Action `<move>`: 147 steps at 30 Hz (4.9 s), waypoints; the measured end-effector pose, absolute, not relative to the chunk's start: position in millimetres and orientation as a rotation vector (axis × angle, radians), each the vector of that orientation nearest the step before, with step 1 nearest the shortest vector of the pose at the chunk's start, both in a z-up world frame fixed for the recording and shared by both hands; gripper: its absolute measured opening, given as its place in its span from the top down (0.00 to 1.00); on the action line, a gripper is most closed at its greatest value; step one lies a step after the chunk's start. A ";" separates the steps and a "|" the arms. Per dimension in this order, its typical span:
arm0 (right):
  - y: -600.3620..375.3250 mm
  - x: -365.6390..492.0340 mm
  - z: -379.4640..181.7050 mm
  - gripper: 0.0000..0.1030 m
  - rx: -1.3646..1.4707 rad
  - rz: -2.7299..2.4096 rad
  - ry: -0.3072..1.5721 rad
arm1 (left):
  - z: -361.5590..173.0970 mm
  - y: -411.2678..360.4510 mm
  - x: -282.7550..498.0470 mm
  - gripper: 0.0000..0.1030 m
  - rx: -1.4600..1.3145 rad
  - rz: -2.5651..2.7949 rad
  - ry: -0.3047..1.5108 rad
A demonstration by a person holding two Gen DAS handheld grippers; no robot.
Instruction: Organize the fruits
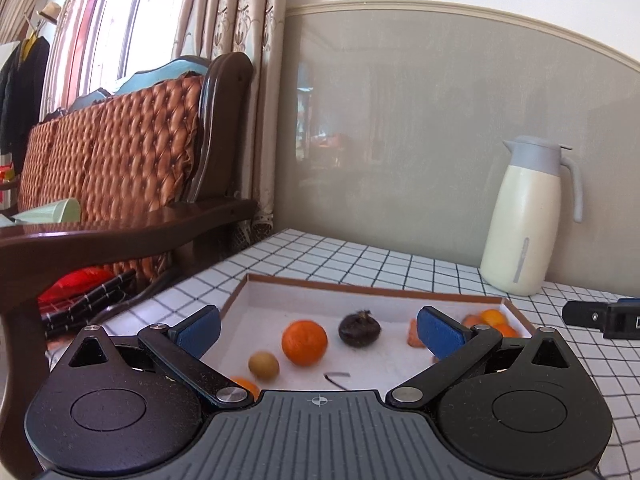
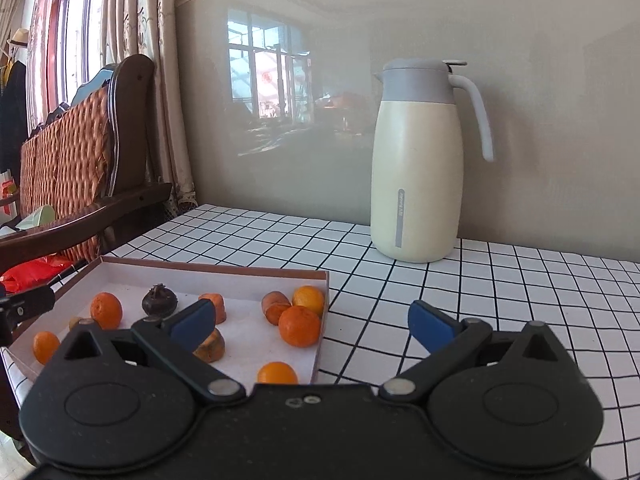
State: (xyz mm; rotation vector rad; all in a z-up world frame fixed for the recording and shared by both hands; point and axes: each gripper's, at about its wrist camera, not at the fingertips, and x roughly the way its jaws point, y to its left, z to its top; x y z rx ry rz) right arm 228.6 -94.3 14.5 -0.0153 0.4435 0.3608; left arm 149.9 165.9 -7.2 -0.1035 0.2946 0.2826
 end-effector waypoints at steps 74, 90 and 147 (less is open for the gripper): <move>-152.0 30.0 30.6 0.06 -0.093 0.340 0.362 | 4.1 60.3 -36.6 0.00 0.011 0.181 0.204; -152.6 29.0 32.0 0.06 -0.097 0.337 0.357 | 4.5 59.9 -36.6 0.00 0.011 0.182 0.203; -151.9 28.0 32.2 0.06 -0.109 0.338 0.354 | 3.4 57.5 -47.2 0.00 0.019 0.183 0.136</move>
